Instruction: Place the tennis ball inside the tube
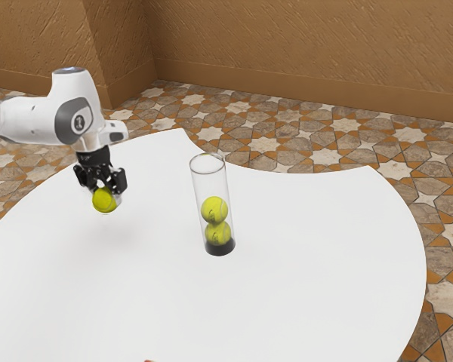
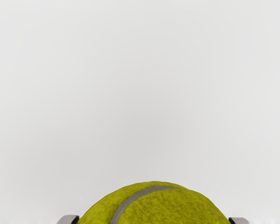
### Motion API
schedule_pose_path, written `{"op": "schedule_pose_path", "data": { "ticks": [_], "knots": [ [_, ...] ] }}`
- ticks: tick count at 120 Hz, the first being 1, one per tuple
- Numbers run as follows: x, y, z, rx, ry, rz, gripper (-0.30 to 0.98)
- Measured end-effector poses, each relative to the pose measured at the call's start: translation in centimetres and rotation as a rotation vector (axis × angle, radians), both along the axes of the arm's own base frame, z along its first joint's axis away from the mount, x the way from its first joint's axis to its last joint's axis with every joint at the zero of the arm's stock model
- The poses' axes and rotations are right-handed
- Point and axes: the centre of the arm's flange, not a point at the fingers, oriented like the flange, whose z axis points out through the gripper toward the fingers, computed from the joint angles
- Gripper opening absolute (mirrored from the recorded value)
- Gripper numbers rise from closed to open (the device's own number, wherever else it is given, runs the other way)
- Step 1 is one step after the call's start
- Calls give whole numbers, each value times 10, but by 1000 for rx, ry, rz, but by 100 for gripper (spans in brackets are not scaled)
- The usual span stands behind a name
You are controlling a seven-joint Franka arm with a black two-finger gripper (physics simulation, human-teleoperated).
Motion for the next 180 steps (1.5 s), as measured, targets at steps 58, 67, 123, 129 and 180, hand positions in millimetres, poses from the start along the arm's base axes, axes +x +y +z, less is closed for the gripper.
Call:
{"op": "schedule_pose_path", "data": {
  "ticks": [58,67,123,129,180],
  "knots": [
    [7,-101,155,-7,-94,-158,27],
    [12,-119,176,-10,-116,-186,27],
    [57,-201,166,-44,-110,-282,29],
    [63,-200,163,-43,-115,-277,29],
    [88,-222,139,-50,-160,-279,30]
  ]
}}
